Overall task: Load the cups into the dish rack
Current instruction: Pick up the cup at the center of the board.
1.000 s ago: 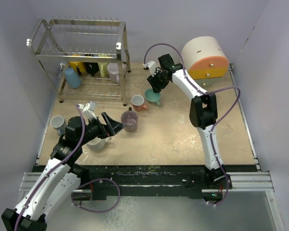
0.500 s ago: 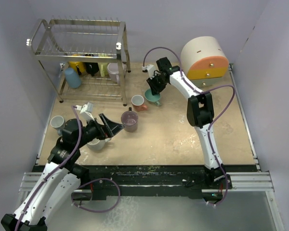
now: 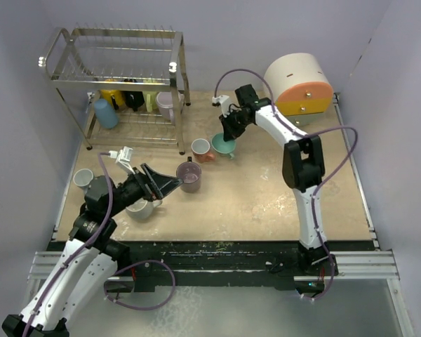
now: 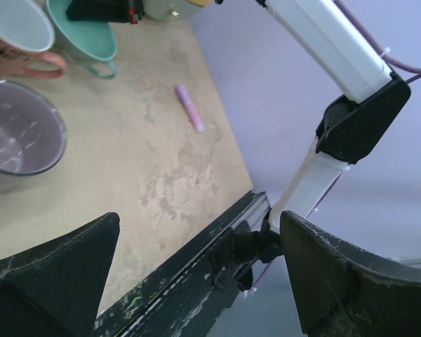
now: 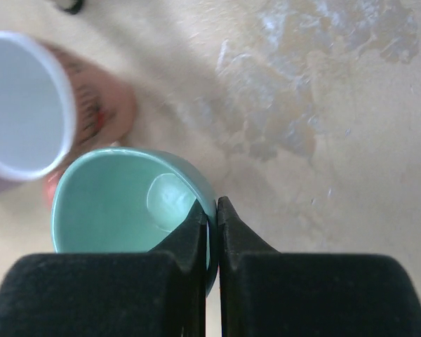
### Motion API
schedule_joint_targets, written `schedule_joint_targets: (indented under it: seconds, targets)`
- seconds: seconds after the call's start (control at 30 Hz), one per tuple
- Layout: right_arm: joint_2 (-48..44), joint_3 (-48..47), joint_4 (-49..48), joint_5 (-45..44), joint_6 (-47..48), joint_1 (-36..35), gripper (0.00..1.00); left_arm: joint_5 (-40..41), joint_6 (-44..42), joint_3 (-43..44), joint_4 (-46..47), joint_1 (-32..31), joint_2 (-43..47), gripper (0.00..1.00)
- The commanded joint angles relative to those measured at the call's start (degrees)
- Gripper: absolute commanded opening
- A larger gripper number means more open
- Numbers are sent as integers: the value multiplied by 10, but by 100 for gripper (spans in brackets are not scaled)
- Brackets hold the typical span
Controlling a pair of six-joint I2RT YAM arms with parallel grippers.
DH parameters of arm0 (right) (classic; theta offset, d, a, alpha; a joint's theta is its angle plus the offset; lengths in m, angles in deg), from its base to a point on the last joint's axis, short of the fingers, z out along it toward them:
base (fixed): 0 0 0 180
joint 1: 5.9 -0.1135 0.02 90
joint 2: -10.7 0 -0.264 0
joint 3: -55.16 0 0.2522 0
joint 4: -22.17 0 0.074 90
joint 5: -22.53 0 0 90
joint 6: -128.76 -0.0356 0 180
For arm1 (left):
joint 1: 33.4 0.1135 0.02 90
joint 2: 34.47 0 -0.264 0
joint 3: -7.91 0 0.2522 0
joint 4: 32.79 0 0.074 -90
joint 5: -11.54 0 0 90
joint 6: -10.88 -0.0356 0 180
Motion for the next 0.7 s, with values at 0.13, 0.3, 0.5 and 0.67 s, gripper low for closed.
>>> schedule_joint_targets:
  seconds: [0.13, 0.3, 0.5, 0.67]
  targets:
    - [-259, 161, -107, 203, -19, 61, 0, -62, 112, -50, 258, -3, 3, 98]
    - [-373, 264, -196, 336, -90, 106, 0, -60, 136, -57, 363, -17, -33, 98]
    - [-486, 343, -357, 418, -246, 139, 0, -9, 103, -34, 462, -111, -108, 98]
    - [-531, 387, -546, 474, -453, 161, 0, 52, 55, -4, 551, -200, -175, 98]
